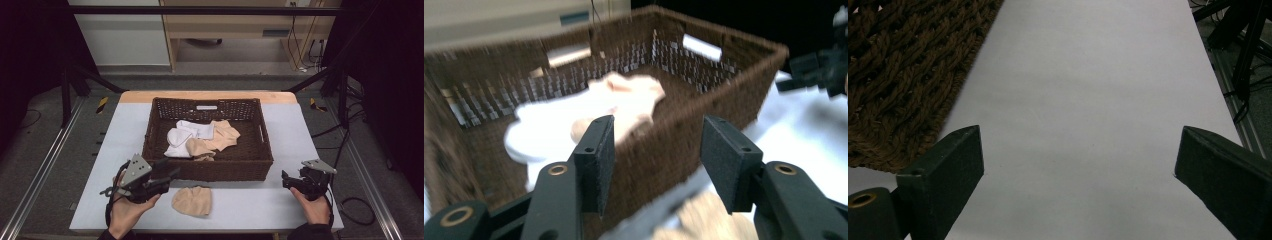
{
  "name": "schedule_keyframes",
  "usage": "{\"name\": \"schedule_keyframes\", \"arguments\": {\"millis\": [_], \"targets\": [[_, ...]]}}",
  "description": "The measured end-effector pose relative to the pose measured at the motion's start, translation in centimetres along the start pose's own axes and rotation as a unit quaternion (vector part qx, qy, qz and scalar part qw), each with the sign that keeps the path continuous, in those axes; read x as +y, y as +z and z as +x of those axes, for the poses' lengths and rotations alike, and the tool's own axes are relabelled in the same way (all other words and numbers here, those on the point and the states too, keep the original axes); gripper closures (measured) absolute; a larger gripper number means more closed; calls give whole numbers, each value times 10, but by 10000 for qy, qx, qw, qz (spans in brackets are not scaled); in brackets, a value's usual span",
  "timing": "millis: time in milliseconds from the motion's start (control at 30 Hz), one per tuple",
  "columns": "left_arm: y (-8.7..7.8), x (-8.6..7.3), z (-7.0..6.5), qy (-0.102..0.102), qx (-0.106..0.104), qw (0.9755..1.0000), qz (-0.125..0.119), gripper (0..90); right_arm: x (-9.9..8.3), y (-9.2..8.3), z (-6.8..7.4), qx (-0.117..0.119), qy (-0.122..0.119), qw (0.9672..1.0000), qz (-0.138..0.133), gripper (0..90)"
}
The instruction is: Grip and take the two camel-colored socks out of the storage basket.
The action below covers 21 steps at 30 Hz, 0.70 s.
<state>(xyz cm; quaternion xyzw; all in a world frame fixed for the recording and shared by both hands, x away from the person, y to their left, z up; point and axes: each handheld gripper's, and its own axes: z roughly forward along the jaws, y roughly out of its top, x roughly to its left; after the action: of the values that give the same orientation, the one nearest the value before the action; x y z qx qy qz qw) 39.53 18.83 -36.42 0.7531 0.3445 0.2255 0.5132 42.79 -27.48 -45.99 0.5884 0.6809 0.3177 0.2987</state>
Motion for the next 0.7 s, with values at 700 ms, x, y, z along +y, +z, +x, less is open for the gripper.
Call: {"name": "schedule_keyframes", "arguments": {"millis": [700], "targets": [[71,77,52,21,512,9985,-178,436,1,1,-1,19,19,10000,2,56]]}}
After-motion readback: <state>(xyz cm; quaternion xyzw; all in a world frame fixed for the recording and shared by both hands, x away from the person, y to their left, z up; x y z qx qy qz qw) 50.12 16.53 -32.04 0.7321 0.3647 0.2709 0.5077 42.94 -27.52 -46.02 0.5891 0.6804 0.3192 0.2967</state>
